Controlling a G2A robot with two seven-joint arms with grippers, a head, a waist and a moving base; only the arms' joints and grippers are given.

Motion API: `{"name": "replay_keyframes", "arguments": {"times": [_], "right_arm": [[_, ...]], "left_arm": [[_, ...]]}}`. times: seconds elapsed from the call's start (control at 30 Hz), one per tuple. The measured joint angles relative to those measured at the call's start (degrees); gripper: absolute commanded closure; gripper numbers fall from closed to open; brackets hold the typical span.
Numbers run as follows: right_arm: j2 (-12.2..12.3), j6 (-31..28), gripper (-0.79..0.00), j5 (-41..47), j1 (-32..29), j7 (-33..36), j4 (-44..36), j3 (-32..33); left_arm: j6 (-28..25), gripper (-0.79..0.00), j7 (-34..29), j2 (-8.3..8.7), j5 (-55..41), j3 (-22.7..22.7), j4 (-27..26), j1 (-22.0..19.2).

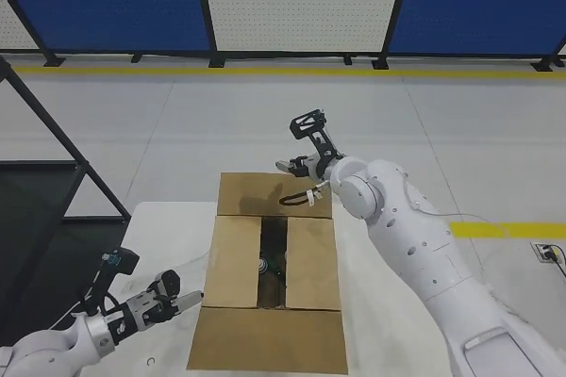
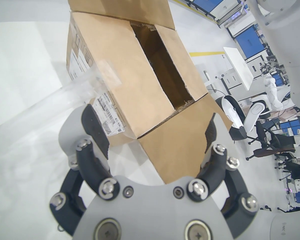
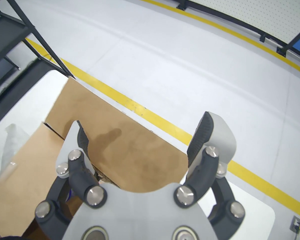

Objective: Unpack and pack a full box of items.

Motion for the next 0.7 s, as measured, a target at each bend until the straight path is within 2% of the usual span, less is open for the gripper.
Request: {"name": "replay_keyframes", "arguments": {"times": [0.23,0.7], "right_arm": [[2.37,-7.54,-0.785,6.29,-4.71,4.09,-8.98,6.77],[2.51,-7.4,-0.785,6.65,-5.58,3.78,-9.95,7.26]], "left_arm": [[-3.42,-0.785,0.68,0.51,-1.27,-2.51,0.4,-0.44],[-3.7,-0.785,1.58,0.52,-0.66,-2.69,0.01,-0.45]]}}
